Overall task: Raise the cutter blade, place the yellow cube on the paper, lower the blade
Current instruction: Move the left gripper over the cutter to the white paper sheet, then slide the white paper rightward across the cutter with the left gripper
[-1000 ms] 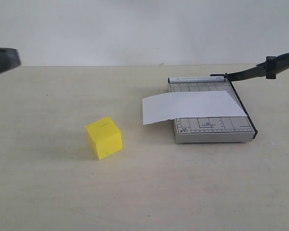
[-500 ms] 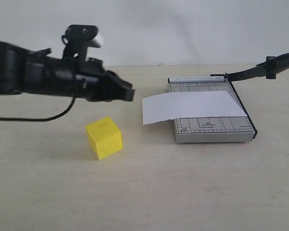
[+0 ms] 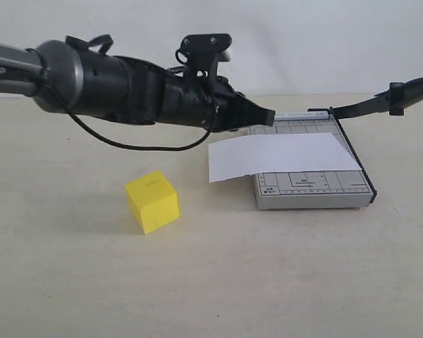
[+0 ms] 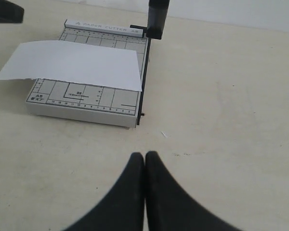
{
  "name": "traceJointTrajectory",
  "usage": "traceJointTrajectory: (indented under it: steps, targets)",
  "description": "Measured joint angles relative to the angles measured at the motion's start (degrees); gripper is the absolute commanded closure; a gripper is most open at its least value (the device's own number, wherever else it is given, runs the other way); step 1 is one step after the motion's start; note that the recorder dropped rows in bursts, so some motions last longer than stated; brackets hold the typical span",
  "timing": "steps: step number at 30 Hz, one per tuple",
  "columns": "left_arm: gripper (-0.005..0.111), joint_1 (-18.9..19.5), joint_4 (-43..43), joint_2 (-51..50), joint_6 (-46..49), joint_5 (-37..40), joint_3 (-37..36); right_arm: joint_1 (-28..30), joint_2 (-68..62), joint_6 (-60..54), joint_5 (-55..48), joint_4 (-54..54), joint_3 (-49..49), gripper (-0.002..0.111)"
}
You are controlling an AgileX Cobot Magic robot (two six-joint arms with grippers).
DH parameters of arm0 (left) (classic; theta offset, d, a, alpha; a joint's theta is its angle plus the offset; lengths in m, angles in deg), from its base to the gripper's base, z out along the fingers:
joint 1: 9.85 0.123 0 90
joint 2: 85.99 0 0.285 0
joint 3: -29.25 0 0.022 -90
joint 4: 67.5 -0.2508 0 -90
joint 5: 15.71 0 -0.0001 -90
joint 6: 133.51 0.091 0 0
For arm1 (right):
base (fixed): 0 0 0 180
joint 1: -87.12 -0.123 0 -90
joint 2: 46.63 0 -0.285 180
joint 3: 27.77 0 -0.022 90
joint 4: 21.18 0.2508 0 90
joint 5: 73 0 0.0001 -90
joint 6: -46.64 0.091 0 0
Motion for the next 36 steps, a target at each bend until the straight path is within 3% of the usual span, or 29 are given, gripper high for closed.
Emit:
traceJointTrajectory:
  steps: [6, 14, 25, 36]
  targets:
    - [0.102, -1.12, 0.02, -7.2, -5.11, 0.99, 4.39, 0.0, 0.0, 0.0, -0.14, 0.0, 0.0, 0.109]
    - [0.102, -1.12, 0.02, -9.86, -5.47, 1.09, 4.52, 0.0, 0.0, 0.0, -0.14, 0.0, 0.0, 0.109]
    - [0.102, -2.59, 0.79, -16.79, -5.58, 5.47, 12.12, 0.0, 0.0, 0.0, -0.04, 0.0, 0.0, 0.109]
    - [0.102, -4.54, 0.88, -18.92, -5.69, 5.17, 15.1, 0.0, 0.0, 0.0, 0.08, 0.0, 0.0, 0.109]
